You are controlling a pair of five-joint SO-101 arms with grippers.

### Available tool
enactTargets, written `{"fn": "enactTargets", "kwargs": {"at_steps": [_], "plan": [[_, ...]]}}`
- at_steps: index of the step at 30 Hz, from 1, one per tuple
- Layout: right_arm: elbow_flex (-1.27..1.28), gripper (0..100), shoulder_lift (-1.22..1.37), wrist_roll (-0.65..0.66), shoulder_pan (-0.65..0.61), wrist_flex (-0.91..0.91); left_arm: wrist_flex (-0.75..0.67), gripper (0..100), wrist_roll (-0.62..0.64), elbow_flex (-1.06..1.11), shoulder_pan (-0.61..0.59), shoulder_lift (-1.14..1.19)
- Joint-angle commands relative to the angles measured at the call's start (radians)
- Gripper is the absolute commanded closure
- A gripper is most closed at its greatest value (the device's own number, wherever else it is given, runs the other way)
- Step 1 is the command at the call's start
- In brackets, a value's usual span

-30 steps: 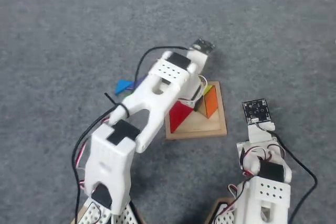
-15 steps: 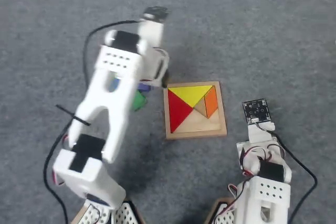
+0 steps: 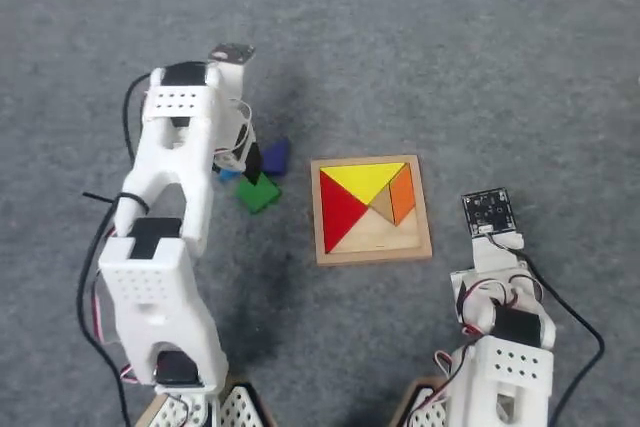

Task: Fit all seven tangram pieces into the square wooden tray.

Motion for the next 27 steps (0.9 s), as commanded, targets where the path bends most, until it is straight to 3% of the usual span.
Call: {"fn": "enactTargets", "kwargs": {"at_steps": [1,5,12,21,27], "plan": [[-0.014,99.0,-0.013,0.014,-0.015,-0.022,-0.009,78,-0.057,-0.039,0.031,-0.014],[-0.014,99.0,-0.013,0.014,-0.015,-0.022,-0.029,78,-0.120,0.045,0.061,-0.017],[-0.012,99.0,-0.013,0.014,-0.015,-0.022,-0.232,78,-0.138,0.202,0.068,0.002],[-0.012,99.0,-0.013,0.014,-0.025,-0.022,-0.238,79,-0.140,0.197,0.072,0.046],[-0.011,99.1,-0.013,0.014,-0.048,-0.022,-0.226,99,-0.153,0.200,0.074,0.046]]}}
